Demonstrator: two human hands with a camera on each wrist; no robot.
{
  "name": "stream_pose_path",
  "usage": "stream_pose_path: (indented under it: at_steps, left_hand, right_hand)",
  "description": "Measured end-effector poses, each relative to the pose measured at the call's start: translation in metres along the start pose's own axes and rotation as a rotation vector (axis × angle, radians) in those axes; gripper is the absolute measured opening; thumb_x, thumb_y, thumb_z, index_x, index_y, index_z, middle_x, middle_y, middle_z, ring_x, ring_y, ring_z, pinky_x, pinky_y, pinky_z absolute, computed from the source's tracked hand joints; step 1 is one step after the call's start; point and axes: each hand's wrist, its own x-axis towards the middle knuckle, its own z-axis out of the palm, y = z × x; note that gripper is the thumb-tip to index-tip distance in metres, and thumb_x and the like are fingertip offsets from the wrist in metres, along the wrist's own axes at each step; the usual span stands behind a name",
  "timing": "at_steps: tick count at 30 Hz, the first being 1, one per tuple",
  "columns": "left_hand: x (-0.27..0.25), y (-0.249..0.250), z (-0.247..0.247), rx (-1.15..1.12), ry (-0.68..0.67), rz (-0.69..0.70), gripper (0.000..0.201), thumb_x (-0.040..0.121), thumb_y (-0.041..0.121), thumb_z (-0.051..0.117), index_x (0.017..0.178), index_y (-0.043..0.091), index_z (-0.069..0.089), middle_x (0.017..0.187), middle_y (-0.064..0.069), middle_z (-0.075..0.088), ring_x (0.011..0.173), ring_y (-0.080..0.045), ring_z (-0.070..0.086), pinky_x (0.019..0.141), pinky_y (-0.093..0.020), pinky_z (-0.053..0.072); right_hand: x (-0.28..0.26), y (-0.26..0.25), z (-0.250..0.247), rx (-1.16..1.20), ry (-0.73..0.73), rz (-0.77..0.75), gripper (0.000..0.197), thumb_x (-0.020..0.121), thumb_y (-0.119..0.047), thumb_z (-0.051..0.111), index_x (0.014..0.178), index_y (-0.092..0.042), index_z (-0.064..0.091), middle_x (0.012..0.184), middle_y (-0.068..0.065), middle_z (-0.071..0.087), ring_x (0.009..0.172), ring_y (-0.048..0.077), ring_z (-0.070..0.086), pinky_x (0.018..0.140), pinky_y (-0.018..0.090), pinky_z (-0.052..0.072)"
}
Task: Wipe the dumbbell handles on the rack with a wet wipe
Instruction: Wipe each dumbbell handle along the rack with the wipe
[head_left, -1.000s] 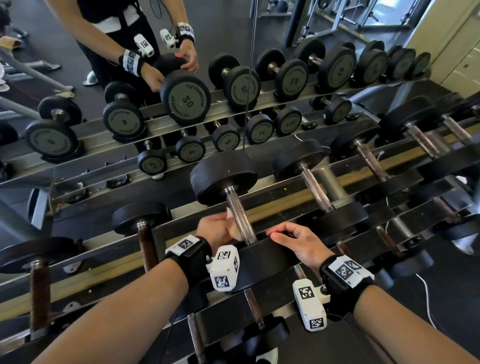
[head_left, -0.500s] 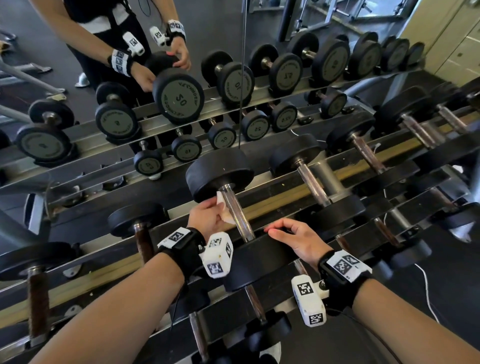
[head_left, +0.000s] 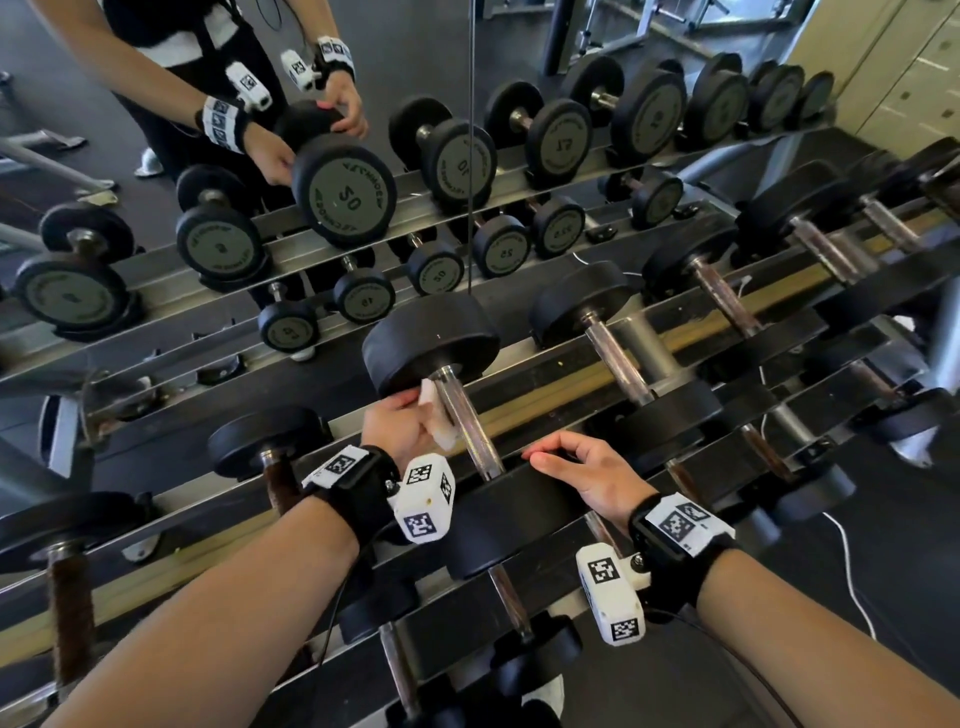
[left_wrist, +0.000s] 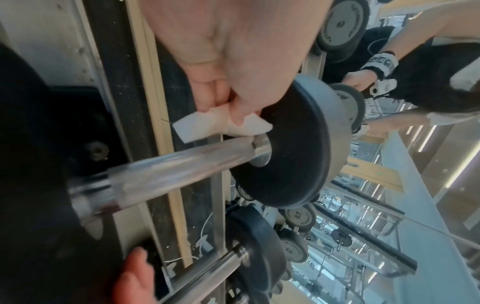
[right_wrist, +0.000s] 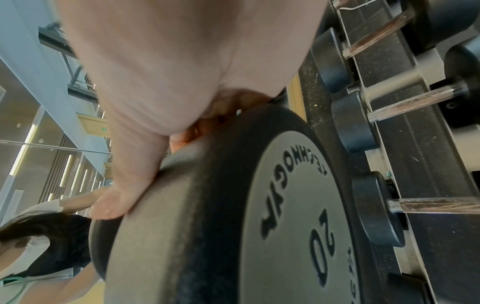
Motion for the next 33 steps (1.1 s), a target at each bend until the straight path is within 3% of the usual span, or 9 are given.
stream_pose_path:
  at_steps: [8,11,13,15,19,21,28,31,33]
  left_hand:
    - [-0.037,-0.032,0.002,0.162,-0.075,-0.029,0.028,0.095,-0.007,0.053,0.116,0.003,0.068,0.093,-0.013,0.073,0.07,-0.014,0.07,0.06,-0.026,0.057]
    - [-0.049,-0.03,0.0,0.193,-0.157,-0.107,0.027,0.094,-0.01,0.053,0.115,-0.003,0.068,0.099,-0.02,0.072,0.075,-0.022,0.069,0.075,-0.034,0.06]
    - [-0.05,-0.022,-0.004,0.129,-0.2,-0.137,0.026,0.094,-0.012,0.051,0.11,-0.001,0.067,0.1,-0.019,0.072,0.075,-0.022,0.073,0.068,-0.031,0.062]
    - [-0.044,-0.014,-0.006,0.105,-0.134,-0.07,0.026,0.095,-0.009,0.051,0.105,0.007,0.069,0.098,-0.015,0.073,0.081,-0.023,0.074,0.069,-0.034,0.062]
    - [-0.02,-0.003,-0.01,0.385,0.095,0.183,0.026,0.095,0.011,0.061,0.119,0.016,0.071,0.108,-0.006,0.074,0.105,-0.026,0.069,0.097,-0.044,0.053]
    - [-0.016,-0.002,-0.008,0.473,0.106,0.244,0.024,0.092,0.02,0.066,0.115,0.021,0.074,0.105,-0.004,0.075,0.103,-0.023,0.068,0.099,-0.041,0.053]
    - [-0.032,-0.011,-0.004,0.786,-0.09,0.329,0.023,0.093,0.022,0.066,0.115,0.026,0.073,0.112,0.002,0.074,0.108,-0.013,0.064,0.103,-0.032,0.047]
    - [-0.047,-0.017,-0.009,0.739,-0.237,0.204,0.021,0.094,0.021,0.067,0.113,0.022,0.075,0.106,-0.004,0.074,0.1,-0.018,0.069,0.097,-0.037,0.053]
    - [-0.052,-0.016,-0.012,0.687,-0.333,0.099,0.017,0.093,0.015,0.067,0.106,0.017,0.077,0.097,-0.009,0.074,0.084,-0.017,0.067,0.083,-0.029,0.055]
  right_hand:
    - [0.003,0.004,0.0,0.029,0.004,0.0,0.051,0.066,-0.043,0.082,0.102,-0.008,0.071,0.099,0.011,0.075,0.089,0.02,0.072,0.072,0.028,0.058]
    - [0.002,0.003,0.0,0.018,0.005,0.0,0.052,0.065,-0.046,0.082,0.101,-0.01,0.072,0.1,0.013,0.075,0.089,0.022,0.072,0.074,0.031,0.058]
    - [0.002,0.002,0.0,0.007,0.0,-0.001,0.052,0.065,-0.046,0.082,0.101,-0.01,0.072,0.099,0.012,0.075,0.088,0.021,0.072,0.073,0.03,0.058]
    - [0.002,0.001,-0.001,0.002,-0.001,-0.005,0.049,0.067,-0.043,0.08,0.102,-0.009,0.072,0.098,0.012,0.075,0.088,0.02,0.072,0.073,0.028,0.058]
    - [0.001,0.0,0.001,0.019,0.007,0.0,0.043,0.071,-0.036,0.078,0.102,-0.007,0.071,0.095,0.011,0.075,0.086,0.02,0.071,0.072,0.028,0.058]
    - [0.0,0.001,0.001,0.037,0.008,0.008,0.044,0.07,-0.035,0.078,0.103,-0.006,0.071,0.095,0.012,0.075,0.086,0.021,0.072,0.072,0.029,0.059]
    - [-0.001,0.0,0.003,0.04,0.009,0.015,0.046,0.07,-0.037,0.078,0.104,-0.006,0.07,0.098,0.014,0.074,0.087,0.022,0.071,0.076,0.033,0.06]
    - [0.0,0.002,0.002,0.018,0.018,0.009,0.046,0.071,-0.039,0.078,0.104,-0.008,0.07,0.102,0.016,0.073,0.09,0.023,0.071,0.076,0.035,0.06]
    - [0.0,0.001,0.002,0.009,0.011,0.015,0.043,0.072,-0.039,0.077,0.103,-0.01,0.071,0.102,0.014,0.074,0.09,0.023,0.071,0.075,0.033,0.059]
